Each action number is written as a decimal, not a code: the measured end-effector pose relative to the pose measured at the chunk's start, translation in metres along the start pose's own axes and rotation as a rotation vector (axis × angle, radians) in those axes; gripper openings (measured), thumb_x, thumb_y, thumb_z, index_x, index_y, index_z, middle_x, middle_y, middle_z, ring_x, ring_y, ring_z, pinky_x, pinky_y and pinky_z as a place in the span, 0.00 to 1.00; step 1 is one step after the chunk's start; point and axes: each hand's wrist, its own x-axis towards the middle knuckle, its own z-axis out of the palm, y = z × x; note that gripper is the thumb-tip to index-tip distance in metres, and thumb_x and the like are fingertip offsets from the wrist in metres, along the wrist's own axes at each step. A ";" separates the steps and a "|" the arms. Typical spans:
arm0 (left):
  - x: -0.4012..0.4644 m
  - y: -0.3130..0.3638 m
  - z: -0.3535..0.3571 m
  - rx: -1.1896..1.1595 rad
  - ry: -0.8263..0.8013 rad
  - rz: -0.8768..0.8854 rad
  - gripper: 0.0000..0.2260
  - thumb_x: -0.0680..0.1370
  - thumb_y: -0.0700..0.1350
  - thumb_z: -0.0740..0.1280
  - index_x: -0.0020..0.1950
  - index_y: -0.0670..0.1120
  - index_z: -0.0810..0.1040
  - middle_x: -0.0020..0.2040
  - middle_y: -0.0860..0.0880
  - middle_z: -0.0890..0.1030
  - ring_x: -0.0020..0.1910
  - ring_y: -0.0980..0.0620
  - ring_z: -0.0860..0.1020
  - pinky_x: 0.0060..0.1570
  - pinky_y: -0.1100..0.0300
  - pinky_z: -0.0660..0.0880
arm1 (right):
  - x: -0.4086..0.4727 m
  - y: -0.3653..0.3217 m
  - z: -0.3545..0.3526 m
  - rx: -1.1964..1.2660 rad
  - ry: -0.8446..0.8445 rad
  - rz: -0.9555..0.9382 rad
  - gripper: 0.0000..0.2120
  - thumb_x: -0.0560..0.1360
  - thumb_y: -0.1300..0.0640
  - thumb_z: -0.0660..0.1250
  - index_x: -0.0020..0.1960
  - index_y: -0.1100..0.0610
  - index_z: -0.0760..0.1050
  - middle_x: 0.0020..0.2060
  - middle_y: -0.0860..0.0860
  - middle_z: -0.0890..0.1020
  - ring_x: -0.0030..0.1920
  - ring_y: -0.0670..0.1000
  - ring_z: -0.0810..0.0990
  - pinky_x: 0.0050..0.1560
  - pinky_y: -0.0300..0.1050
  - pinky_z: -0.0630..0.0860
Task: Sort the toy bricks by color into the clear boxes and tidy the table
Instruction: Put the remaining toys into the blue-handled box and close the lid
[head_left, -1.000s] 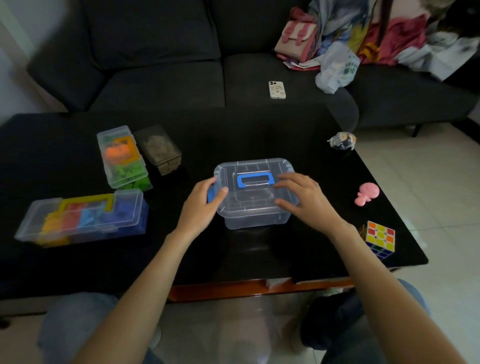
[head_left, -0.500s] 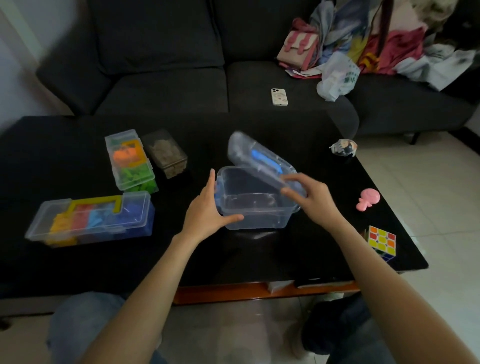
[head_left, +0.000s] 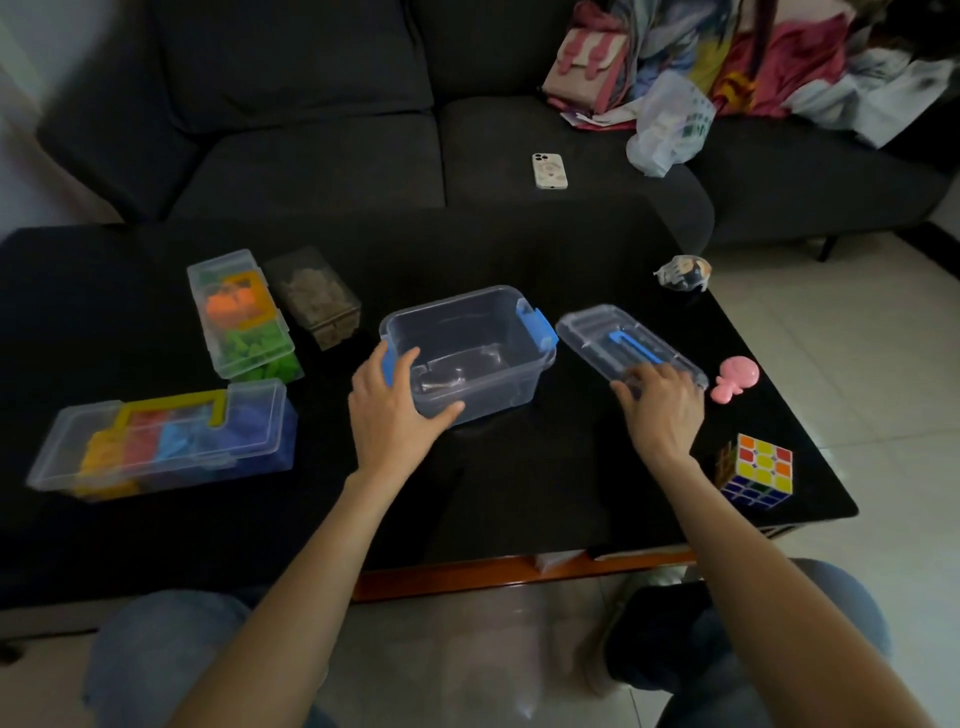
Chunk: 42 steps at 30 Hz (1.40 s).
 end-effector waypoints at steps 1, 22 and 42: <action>-0.003 0.005 0.000 0.039 0.037 0.044 0.35 0.68 0.61 0.72 0.70 0.49 0.66 0.73 0.43 0.61 0.70 0.42 0.61 0.65 0.46 0.66 | -0.003 0.001 0.005 -0.051 -0.054 -0.006 0.14 0.74 0.50 0.68 0.57 0.55 0.76 0.55 0.55 0.79 0.58 0.56 0.76 0.60 0.55 0.72; -0.042 0.249 0.144 -0.297 -0.690 0.672 0.39 0.69 0.58 0.73 0.74 0.51 0.59 0.71 0.49 0.66 0.71 0.51 0.62 0.69 0.54 0.60 | 0.073 0.173 -0.041 0.341 -0.401 0.052 0.23 0.80 0.50 0.60 0.74 0.50 0.62 0.65 0.60 0.69 0.62 0.59 0.71 0.59 0.42 0.64; 0.010 0.109 -0.014 -0.528 -0.046 0.121 0.28 0.67 0.48 0.77 0.62 0.49 0.67 0.58 0.53 0.73 0.55 0.62 0.73 0.51 0.71 0.69 | 0.065 0.018 -0.063 0.927 -0.510 -0.007 0.20 0.74 0.49 0.69 0.64 0.51 0.73 0.52 0.46 0.80 0.51 0.44 0.81 0.48 0.39 0.78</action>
